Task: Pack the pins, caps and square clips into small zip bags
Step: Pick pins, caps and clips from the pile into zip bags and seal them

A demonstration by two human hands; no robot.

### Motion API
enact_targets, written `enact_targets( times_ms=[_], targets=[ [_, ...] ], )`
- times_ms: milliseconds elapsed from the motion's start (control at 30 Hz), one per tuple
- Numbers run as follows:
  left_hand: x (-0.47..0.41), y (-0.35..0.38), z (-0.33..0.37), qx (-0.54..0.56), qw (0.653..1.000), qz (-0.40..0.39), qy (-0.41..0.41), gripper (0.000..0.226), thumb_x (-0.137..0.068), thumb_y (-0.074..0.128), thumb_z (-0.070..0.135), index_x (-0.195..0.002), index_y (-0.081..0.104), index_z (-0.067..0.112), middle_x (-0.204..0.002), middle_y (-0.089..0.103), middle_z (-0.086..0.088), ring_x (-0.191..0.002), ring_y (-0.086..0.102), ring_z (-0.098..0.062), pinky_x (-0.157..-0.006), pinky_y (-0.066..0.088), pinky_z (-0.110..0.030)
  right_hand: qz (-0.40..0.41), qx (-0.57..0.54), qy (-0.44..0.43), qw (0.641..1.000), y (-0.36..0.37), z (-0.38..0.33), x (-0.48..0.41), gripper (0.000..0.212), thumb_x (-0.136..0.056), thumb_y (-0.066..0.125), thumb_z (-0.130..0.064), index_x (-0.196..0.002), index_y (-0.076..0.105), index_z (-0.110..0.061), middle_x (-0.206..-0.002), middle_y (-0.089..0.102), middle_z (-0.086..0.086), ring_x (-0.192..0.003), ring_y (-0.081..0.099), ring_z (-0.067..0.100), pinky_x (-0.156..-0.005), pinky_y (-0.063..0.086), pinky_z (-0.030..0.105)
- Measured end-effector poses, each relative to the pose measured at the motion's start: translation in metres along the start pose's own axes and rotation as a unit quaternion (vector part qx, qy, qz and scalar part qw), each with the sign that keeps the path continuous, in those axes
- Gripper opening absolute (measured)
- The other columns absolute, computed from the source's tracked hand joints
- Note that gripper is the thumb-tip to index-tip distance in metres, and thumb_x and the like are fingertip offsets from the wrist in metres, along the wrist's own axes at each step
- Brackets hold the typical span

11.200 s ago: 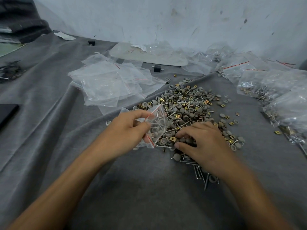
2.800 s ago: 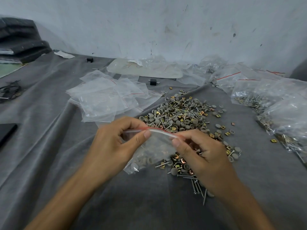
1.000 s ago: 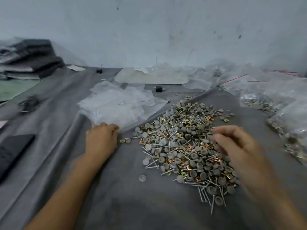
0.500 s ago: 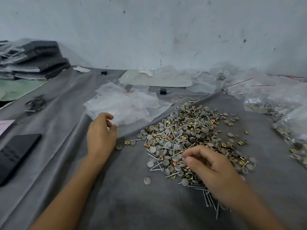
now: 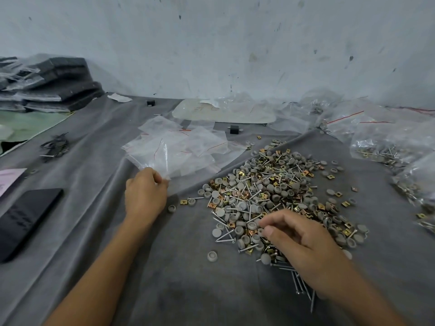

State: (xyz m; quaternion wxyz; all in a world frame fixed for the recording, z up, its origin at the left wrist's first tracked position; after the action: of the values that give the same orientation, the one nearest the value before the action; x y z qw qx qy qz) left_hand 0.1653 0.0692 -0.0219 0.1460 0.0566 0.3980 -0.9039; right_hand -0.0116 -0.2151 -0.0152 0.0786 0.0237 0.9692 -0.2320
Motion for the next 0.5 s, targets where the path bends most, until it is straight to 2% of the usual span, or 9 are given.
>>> enact_targets(
  times_ms=[100, 167, 233, 300, 333, 400, 500],
  targets=[
    [0.001, 0.0, 0.003, 0.003, 1.0, -0.02, 0.015, 0.027, -0.089, 0.057, 0.003, -0.067, 0.053, 0.017, -0.074, 0.06, 0.0, -0.096, 0.058, -0.038, -0.087, 0.047, -0.042, -0.006, 0.003, 0.002, 1.0, 0.0, -0.001, 0.001, 0.013, -0.095, 0.062, -0.038, -0.105, 0.07, -0.042, -0.084, 0.068, -0.001, -0.075, 0.062, 0.02, -0.065, 0.05, 0.036],
    [0.001, 0.002, 0.004, 0.004, 0.999, -0.037, 0.034, 0.031, -0.085, 0.052, -0.004, -0.065, 0.055, 0.02, -0.083, 0.062, -0.002, -0.099, 0.057, -0.037, -0.097, 0.045, -0.044, -0.009, 0.005, 0.003, 1.0, 0.0, -0.001, 0.001, 0.013, -0.095, 0.062, -0.039, -0.105, 0.07, -0.042, -0.084, 0.068, -0.003, -0.075, 0.062, 0.017, -0.064, 0.05, 0.031],
    [0.0, 0.005, 0.004, 0.0, 0.997, -0.048, 0.053, 0.037, -0.083, 0.05, -0.008, -0.067, 0.061, 0.024, -0.099, 0.067, -0.003, -0.111, 0.055, -0.035, -0.107, 0.037, -0.037, -0.013, 0.007, 0.005, 1.0, 0.001, -0.003, 0.002, 0.013, -0.095, 0.062, -0.04, -0.106, 0.069, -0.042, -0.083, 0.068, -0.004, -0.073, 0.061, 0.014, -0.061, 0.048, 0.024],
    [0.0, 0.008, 0.002, -0.011, 0.998, -0.049, 0.048, 0.035, -0.088, 0.051, -0.004, -0.085, 0.075, 0.022, -0.122, 0.067, -0.006, -0.125, 0.047, -0.035, -0.105, 0.025, -0.022, -0.018, 0.005, 0.009, 1.0, 0.001, -0.005, 0.002, 0.013, -0.096, 0.062, -0.038, -0.106, 0.069, -0.043, -0.084, 0.068, -0.004, -0.073, 0.062, 0.014, -0.062, 0.048, 0.024],
    [0.0, 0.008, 0.001, -0.011, 0.998, -0.047, 0.042, 0.033, -0.091, 0.051, 0.0, -0.097, 0.077, 0.02, -0.131, 0.065, -0.005, -0.129, 0.043, -0.034, -0.104, 0.023, -0.021, -0.02, 0.003, 0.011, 1.0, 0.001, -0.006, 0.003, 0.013, -0.096, 0.062, -0.037, -0.105, 0.069, -0.043, -0.084, 0.069, -0.004, -0.074, 0.063, 0.014, -0.063, 0.049, 0.027],
    [0.002, 0.008, 0.001, -0.01, 0.998, -0.046, 0.033, 0.034, -0.094, 0.051, 0.008, -0.117, 0.074, 0.018, -0.138, 0.063, -0.003, -0.132, 0.035, -0.032, -0.108, 0.024, -0.027, -0.026, -0.005, 0.013, 1.0, 0.002, -0.008, 0.003, 0.012, -0.096, 0.062, -0.036, -0.102, 0.069, -0.043, -0.085, 0.071, -0.005, -0.074, 0.065, 0.013, -0.067, 0.051, 0.032],
    [0.007, 0.001, 0.012, -0.012, 0.997, -0.04, 0.059, 0.036, -0.095, 0.054, 0.013, -0.126, 0.07, 0.02, -0.142, 0.061, 0.002, -0.133, 0.033, -0.029, -0.111, 0.024, -0.033, -0.028, 0.003, 0.021, 0.999, 0.001, -0.01, 0.005, 0.012, -0.096, 0.061, -0.038, -0.101, 0.068, -0.045, -0.084, 0.072, -0.006, -0.071, 0.065, 0.01, -0.065, 0.051, 0.031]
  ],
)
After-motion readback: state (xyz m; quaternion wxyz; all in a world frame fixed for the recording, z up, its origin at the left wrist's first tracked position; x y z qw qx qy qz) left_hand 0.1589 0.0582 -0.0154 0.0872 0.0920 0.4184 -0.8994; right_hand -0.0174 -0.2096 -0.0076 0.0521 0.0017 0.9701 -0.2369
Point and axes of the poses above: each hand's wrist, its own x-axis away from the middle knuckle, its own y-axis out of the palm, z = x × y, the point moved 5 cm from there along -x, towards the middle knuckle
